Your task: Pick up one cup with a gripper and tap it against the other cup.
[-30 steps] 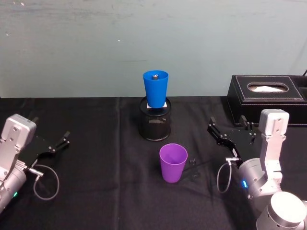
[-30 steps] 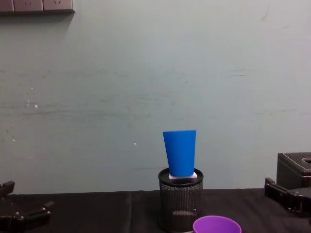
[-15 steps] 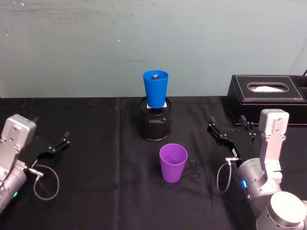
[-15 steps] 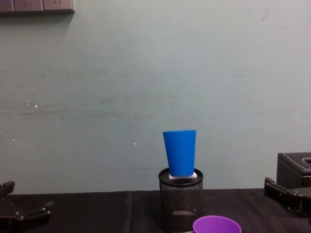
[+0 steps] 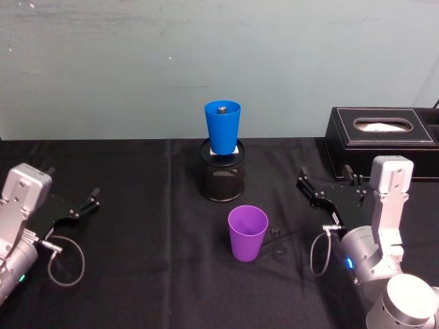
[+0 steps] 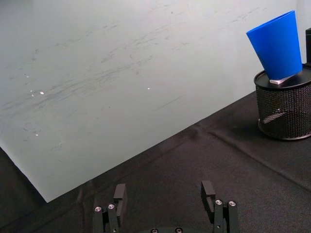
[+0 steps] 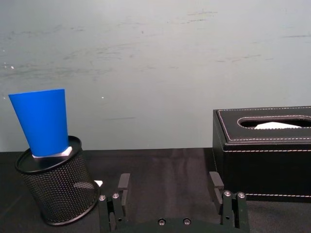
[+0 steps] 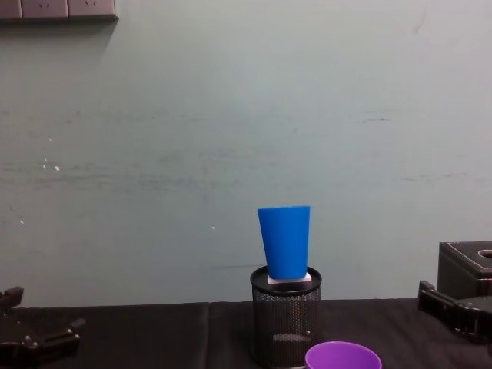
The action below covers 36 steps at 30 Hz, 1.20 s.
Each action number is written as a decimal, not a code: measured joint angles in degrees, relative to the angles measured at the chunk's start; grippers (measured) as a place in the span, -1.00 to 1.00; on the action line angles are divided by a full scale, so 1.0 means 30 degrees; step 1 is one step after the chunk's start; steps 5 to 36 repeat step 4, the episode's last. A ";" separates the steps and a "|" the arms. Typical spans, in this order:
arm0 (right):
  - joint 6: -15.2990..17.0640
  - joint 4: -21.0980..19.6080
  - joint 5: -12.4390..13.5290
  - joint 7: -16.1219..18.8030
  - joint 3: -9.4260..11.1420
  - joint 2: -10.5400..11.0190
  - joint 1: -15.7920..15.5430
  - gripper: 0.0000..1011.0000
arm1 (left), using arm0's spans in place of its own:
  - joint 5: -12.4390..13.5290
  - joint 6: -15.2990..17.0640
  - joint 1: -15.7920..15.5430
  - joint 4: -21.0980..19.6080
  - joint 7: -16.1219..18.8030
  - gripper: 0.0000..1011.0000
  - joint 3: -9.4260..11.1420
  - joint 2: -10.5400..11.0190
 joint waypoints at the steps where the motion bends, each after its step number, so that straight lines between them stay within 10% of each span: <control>1: 0.0000 0.0000 0.0000 0.0001 0.0000 0.0000 0.0000 0.98 | 0.0000 0.0000 0.0000 0.0000 0.0000 0.98 0.0000 0.0000; 36: 0.0001 0.0000 0.0000 0.0000 0.0000 0.0000 0.0001 0.98 | 0.0000 0.0000 0.0000 0.0000 0.0000 0.98 -0.0001 0.0000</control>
